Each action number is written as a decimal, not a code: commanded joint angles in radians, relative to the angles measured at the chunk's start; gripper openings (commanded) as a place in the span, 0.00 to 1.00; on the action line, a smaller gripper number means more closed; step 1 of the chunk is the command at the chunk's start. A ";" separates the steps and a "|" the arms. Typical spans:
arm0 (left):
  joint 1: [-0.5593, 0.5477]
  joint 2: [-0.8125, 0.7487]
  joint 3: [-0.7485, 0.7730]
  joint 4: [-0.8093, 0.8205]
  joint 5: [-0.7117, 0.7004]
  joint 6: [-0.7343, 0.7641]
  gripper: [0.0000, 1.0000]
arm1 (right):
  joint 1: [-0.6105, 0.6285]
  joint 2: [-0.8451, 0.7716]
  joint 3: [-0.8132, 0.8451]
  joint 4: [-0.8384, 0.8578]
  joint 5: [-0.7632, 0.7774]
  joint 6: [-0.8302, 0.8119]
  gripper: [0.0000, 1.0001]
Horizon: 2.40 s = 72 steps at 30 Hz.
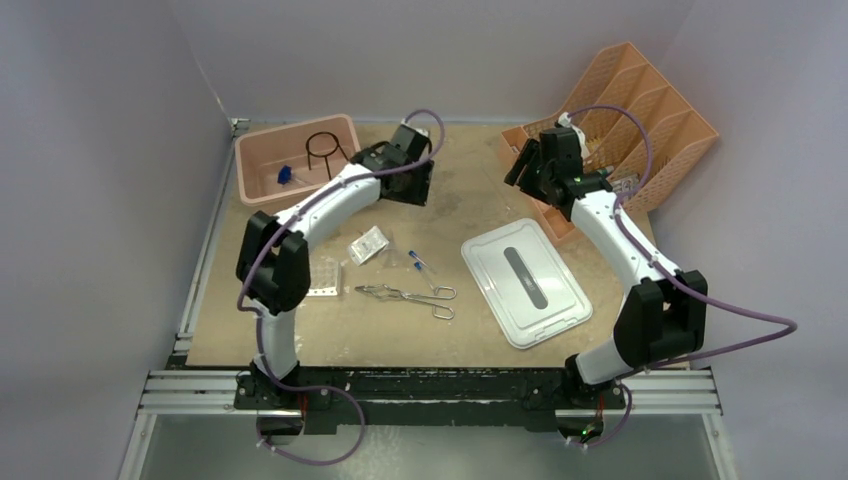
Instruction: Organize the chemistry lab equipment
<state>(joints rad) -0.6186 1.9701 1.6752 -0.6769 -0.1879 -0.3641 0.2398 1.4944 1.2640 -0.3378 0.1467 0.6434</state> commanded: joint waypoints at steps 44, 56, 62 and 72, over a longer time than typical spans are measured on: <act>0.692 0.136 0.233 0.072 -0.126 -0.058 0.46 | -0.003 0.245 0.213 0.106 -0.023 -0.085 0.63; 0.712 0.283 0.294 0.103 -0.188 -0.017 0.47 | -0.004 0.243 0.200 0.105 -0.018 -0.071 0.64; 0.712 0.273 0.279 0.098 -0.153 -0.024 0.48 | -0.003 0.230 0.186 0.097 -0.017 -0.065 0.64; 0.711 0.167 0.287 0.097 -0.059 -0.040 0.47 | -0.003 0.224 0.178 0.098 -0.029 -0.065 0.64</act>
<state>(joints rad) 0.0971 2.2082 1.9610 -0.5705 -0.3126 -0.4004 0.2398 1.7477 1.4395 -0.2424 0.1310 0.5686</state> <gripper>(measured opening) 0.580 0.637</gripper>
